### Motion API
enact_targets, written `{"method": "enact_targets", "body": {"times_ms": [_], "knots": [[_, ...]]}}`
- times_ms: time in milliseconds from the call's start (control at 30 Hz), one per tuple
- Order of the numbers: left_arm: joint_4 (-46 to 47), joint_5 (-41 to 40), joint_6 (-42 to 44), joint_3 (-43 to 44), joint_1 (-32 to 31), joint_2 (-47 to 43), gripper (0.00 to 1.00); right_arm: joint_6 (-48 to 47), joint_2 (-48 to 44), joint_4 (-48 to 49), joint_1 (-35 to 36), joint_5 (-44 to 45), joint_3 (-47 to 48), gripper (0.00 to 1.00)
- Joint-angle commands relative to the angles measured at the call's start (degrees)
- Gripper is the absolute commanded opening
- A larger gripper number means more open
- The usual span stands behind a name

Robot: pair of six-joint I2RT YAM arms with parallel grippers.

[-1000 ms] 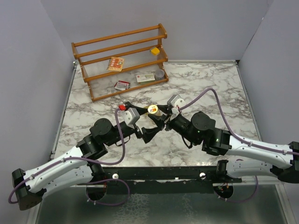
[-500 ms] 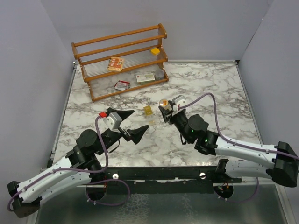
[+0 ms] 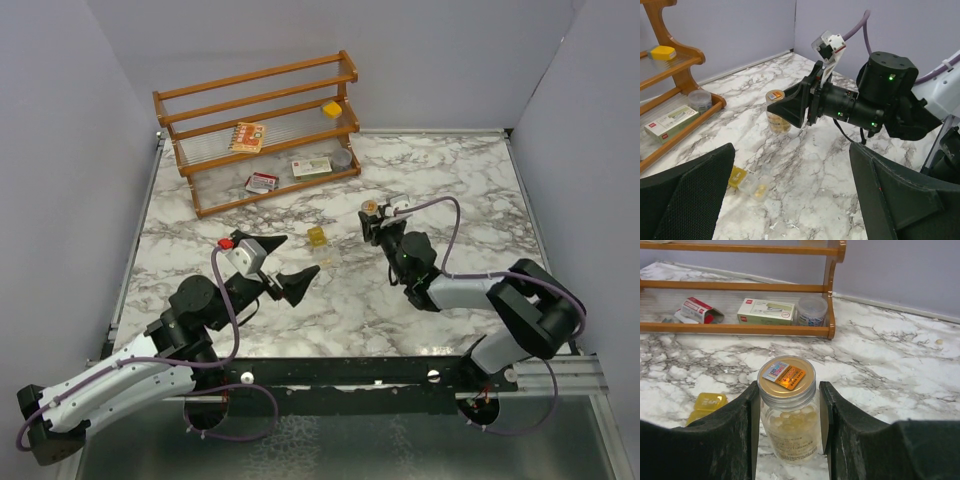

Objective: Sort the pills into containers

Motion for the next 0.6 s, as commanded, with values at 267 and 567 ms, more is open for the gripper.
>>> {"method": "enact_targets", "body": {"times_ms": [267, 567], "knots": [[-0.4, -2.4, -0.4, -0.9, -0.1, -1.8, 0.99, 6.2, 12.8, 21.5, -7.1, -14.6, -0.4, 0.01], [-0.2, -1.9, -0.4, -1.0, -0.1, -0.1, 0.99, 7.2, 14.9, 25.8, -7.8, -19.5, -6.0, 0.01]]}}
